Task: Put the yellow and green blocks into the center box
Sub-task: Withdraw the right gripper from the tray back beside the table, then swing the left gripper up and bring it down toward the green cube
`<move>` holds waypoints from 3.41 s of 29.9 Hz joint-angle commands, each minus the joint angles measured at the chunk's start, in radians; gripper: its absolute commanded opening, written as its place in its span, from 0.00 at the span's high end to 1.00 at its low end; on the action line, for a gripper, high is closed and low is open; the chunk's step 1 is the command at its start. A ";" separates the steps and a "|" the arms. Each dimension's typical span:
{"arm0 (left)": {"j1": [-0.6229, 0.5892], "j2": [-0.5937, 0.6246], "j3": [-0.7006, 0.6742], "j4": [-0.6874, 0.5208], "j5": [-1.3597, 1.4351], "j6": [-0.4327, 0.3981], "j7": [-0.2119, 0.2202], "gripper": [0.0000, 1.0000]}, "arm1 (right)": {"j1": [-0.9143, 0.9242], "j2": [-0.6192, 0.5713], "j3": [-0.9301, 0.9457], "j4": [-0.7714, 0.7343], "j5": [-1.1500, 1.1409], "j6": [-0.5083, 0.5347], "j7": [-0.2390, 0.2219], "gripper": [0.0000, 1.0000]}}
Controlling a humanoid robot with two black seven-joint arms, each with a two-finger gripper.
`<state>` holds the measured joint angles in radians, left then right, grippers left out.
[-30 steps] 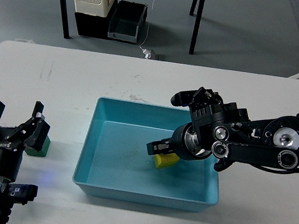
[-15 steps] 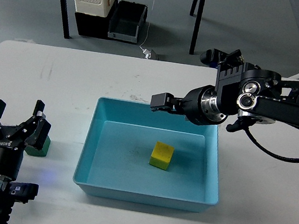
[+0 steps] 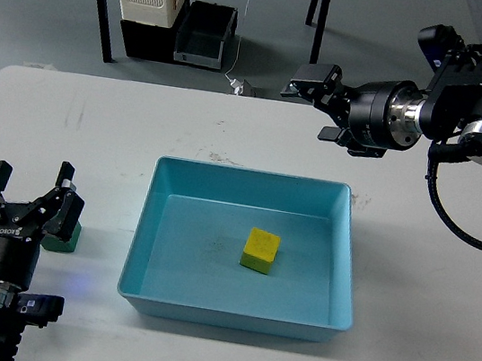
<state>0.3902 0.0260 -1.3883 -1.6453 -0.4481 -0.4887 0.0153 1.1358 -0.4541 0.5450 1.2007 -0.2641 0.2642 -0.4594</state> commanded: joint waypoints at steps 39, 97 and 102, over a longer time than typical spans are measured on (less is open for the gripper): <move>0.001 0.003 -0.031 -0.001 0.006 0.000 -0.003 0.00 | -1.409 0.454 1.190 0.501 0.332 0.224 0.439 0.00; -0.229 0.101 -0.278 0.105 -0.058 0.000 0.014 0.00 | -1.512 0.454 0.788 0.501 0.284 0.224 0.416 0.00; -0.273 0.265 -0.275 0.088 -0.055 0.000 0.017 0.00 | -1.512 0.454 0.788 0.502 0.286 0.224 0.418 0.00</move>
<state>0.1503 0.1930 -1.6633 -1.5461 -0.5060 -0.4887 0.0324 -0.3759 0.0000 1.3329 1.7013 0.0200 0.4887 -0.0427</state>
